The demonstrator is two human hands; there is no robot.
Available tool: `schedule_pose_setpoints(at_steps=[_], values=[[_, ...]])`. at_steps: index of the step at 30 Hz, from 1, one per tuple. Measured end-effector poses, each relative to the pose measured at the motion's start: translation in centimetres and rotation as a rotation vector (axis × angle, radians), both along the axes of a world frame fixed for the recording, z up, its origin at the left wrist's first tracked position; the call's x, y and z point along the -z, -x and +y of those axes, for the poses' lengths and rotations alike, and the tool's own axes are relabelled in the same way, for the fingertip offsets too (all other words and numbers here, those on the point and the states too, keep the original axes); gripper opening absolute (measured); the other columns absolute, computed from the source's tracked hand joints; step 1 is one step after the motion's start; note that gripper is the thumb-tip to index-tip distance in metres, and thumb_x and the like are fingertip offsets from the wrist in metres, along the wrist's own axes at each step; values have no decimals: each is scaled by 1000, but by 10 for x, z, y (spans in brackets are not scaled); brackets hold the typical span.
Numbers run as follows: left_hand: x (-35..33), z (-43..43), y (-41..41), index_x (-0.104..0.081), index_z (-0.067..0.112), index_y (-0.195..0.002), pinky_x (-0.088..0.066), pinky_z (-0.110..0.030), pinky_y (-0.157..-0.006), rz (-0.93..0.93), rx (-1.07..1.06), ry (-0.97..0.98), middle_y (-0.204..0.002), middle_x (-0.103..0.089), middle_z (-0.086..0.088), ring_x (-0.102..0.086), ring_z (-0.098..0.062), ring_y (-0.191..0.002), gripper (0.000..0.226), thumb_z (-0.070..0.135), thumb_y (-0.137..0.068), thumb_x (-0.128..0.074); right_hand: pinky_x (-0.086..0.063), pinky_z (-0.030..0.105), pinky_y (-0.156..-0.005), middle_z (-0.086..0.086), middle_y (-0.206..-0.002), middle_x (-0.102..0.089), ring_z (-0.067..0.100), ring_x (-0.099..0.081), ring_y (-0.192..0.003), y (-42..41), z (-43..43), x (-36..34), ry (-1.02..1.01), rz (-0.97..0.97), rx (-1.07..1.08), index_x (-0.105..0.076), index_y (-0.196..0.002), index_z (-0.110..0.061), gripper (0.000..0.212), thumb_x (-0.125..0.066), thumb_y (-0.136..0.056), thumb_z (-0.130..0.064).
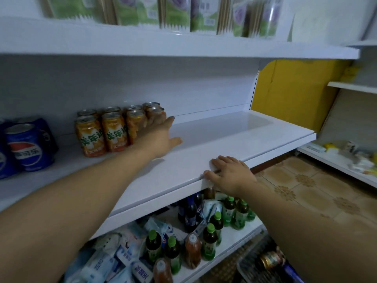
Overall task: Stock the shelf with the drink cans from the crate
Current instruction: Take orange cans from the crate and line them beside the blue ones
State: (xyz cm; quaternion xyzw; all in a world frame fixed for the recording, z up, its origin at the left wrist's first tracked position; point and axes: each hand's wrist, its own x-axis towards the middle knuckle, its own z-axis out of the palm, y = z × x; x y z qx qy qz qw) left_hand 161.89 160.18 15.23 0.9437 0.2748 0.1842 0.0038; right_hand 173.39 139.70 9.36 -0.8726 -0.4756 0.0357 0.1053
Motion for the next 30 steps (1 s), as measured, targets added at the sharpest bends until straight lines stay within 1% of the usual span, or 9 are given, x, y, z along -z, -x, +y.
schedule_pose_setpoints(at_steps=[2, 6, 11, 17, 20, 23, 26, 27, 30], values=[[4, -40, -5, -22, 22, -151, -15, -42, -118, 46, 91, 87, -160, -13, -5, -13, -24, -146, 80, 60, -87, -52, -24, 43, -114, 1, -155, -31, 22, -26, -142, -12, -40, -3, 45, 27, 112, -33, -147, -27, 67, -31, -93, -66], [24, -134, -26, -20, 25, -151, -14, -47, -118, 151, 295, 153, -160, -13, -3, -12, -23, -147, 78, 59, -88, -51, -26, 42, -114, 1, -159, -25, 25, -23, -144, -32, -139, -5, 93, 72, 380, -28, -151, -25, 73, -33, -92, -67], [77, -256, -52, -24, 22, -150, -24, -44, -115, 283, 575, 163, -158, -21, -2, -21, -23, -143, 76, 57, -88, -50, -32, 43, -111, 2, -158, -27, 27, -32, -141, -32, -259, 10, 155, 119, 684, -29, -151, -25, 76, -34, -90, -70], [174, -354, -77, -26, 22, -150, -30, -39, -113, 560, 747, 460, -157, -24, 1, -27, -21, -141, 78, 58, -87, -54, -30, 39, -111, 5, -158, -28, 27, -32, -141, -28, -365, 63, 235, 215, 842, -27, -151, -21, 75, -33, -93, -67], [223, -383, -90, -31, 22, -148, -35, -34, -109, 684, 725, 617, -153, -31, 1, -37, -21, -135, 74, 53, -87, -59, -32, 38, -110, 6, -156, -31, 28, -34, -139, -40, -393, 103, 264, 326, 889, -27, -151, -19, 73, -36, -94, -63], [269, -393, -110, -29, 19, -148, -34, -28, -108, 775, 666, 784, -153, -32, 1, -37, -20, -135, 75, 49, -87, -61, -38, 39, -107, 10, -147, -42, 30, -43, -130, -62, -398, 151, 250, 437, 891, -34, -147, -17, 72, -39, -93, -64], [311, -396, -137, -44, 18, -138, -35, -20, -97, 798, 606, 933, -127, -45, 13, -47, -11, -120, 56, 38, -89, -63, -41, 39, -101, 9, -140, -48, 29, -48, -123, -94, -392, 197, 276, 491, 858, -39, -143, -21, 66, -39, -93, -63], [323, -395, -145, -47, 19, -136, -37, -20, -94, 813, 574, 974, -123, -47, 12, -49, -10, -115, 51, 34, -90, -63, -40, 40, -104, 9, -144, -45, 29, -46, -126, -105, -387, 213, 289, 518, 839, -36, -146, -20, 67, -39, -93, -62], [374, -386, -176, -50, 23, -133, -44, -32, -101, 847, 472, 1075, -134, -54, 4, -54, -15, -116, 53, 37, -85, -66, -35, 41, -110, 10, -151, -38, 30, -41, -133, -144, -371, 263, 327, 572, 803, -30, -150, -17, 72, -38, -94, -62]])
